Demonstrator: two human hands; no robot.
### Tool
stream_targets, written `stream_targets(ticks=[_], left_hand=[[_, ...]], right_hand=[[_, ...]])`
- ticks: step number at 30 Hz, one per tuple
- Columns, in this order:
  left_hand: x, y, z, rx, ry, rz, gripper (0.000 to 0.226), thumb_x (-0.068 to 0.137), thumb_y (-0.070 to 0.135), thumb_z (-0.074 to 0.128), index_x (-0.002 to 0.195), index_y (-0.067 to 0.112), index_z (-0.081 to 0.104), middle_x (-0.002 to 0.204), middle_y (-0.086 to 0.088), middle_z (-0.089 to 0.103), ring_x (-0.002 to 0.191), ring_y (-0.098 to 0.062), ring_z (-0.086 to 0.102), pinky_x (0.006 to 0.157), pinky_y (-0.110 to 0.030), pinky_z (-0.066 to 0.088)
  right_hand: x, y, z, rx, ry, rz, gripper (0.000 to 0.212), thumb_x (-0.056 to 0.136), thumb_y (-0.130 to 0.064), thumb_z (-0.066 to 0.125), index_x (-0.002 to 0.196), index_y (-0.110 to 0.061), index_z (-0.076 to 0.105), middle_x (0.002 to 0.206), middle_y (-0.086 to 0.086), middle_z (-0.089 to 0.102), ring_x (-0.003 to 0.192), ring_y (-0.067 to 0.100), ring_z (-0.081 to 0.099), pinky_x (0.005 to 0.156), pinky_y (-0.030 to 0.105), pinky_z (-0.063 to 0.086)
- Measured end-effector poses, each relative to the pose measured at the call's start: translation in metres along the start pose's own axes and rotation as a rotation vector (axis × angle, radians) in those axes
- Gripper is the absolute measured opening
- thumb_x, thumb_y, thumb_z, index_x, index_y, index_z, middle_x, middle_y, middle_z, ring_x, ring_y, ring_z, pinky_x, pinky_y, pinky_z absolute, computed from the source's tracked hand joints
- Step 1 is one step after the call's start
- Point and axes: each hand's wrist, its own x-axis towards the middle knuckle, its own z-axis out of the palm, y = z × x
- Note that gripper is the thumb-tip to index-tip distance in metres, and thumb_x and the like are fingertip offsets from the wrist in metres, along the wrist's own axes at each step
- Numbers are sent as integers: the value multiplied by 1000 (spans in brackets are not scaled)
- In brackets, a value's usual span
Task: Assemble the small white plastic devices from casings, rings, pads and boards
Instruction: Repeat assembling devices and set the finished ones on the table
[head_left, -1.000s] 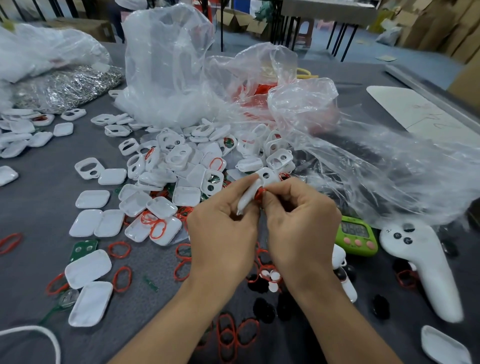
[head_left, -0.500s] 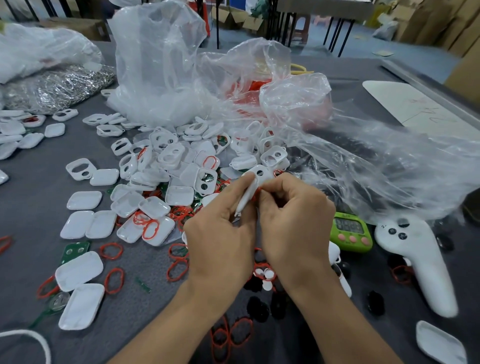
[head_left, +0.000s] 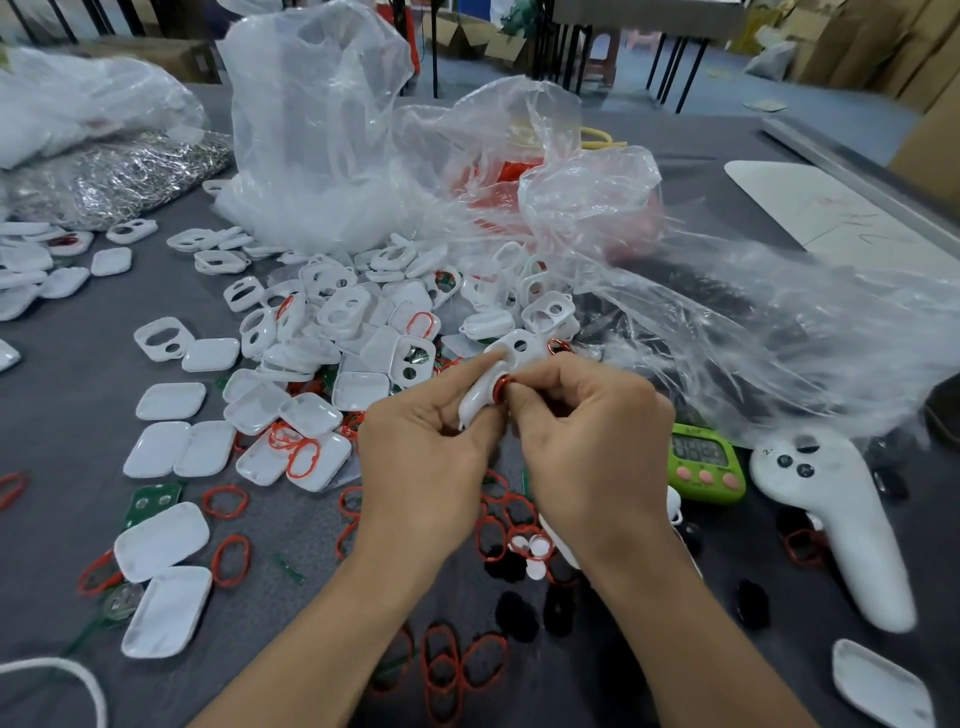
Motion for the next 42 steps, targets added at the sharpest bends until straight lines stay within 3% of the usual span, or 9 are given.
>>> stream_targets(ticks=[2,8,15,22,27,31,33,37,42], left_hand=[[1,1,-1,-12,-14,-11,33,90,6,76,110,32,77,94,7,81,88,-14,74,84,-44,60],[6,-1,-7,30,-89,-33,34,89,3,75,119,20,78,103,7,80,100,-12,75,89,-34,59],[12,2,-17,-65,-121,-141,51,81,-11,70,97,35,83,91,-10,80,86,-28,73,86,-54,58],[20,10,-27,-181,-218,-332,43,79,-24,61,95,9,82,89,-15,79,78,-22,73,72,-34,65],[28,12,-42,-314,-371,-536,36,75,-22,61,84,6,83,87,-15,76,78,-25,76,64,-29,63],[23,7,-36,-289,-393,-482,41,63,-15,59,92,3,82,88,-19,75,82,-29,75,72,-34,64],[20,4,-29,-230,-332,-391,44,72,-21,59,99,6,81,84,-19,72,80,-30,70,72,-30,63],[15,4,-17,-186,-293,-239,38,91,-13,60,105,15,82,98,-18,78,88,-25,75,75,-25,61],[16,6,-18,-121,-235,-174,36,93,-8,63,100,22,83,94,-11,80,93,-31,77,76,-33,63]], right_hand=[[-2,0,1,-14,-11,-30,11,85,-13,79,83,-23,80,70,-11,74,63,6,69,63,23,52],[-4,-1,-2,-79,-47,-103,21,83,-7,76,92,-25,82,80,-10,78,73,9,73,70,35,59],[1,4,-7,-86,-165,-163,18,82,-12,82,94,-26,82,77,-5,78,70,14,74,69,38,61],[4,5,-11,-31,-249,-154,33,75,-10,89,102,-29,83,86,-12,78,76,4,73,76,28,59],[11,5,-18,150,-468,39,41,81,-14,84,116,-34,78,98,-16,78,91,-1,74,81,12,55],[7,5,-9,312,-520,213,39,87,-1,72,112,-30,79,92,-8,81,87,14,78,78,31,64],[6,7,-5,292,-444,224,39,89,0,72,109,-33,80,88,-9,80,85,12,77,76,30,63],[10,11,-1,465,-402,342,42,94,11,61,108,-25,79,94,2,81,90,22,78,85,46,63],[13,8,-4,683,-415,388,37,97,10,57,101,-19,80,79,3,79,66,12,75,58,22,59]])
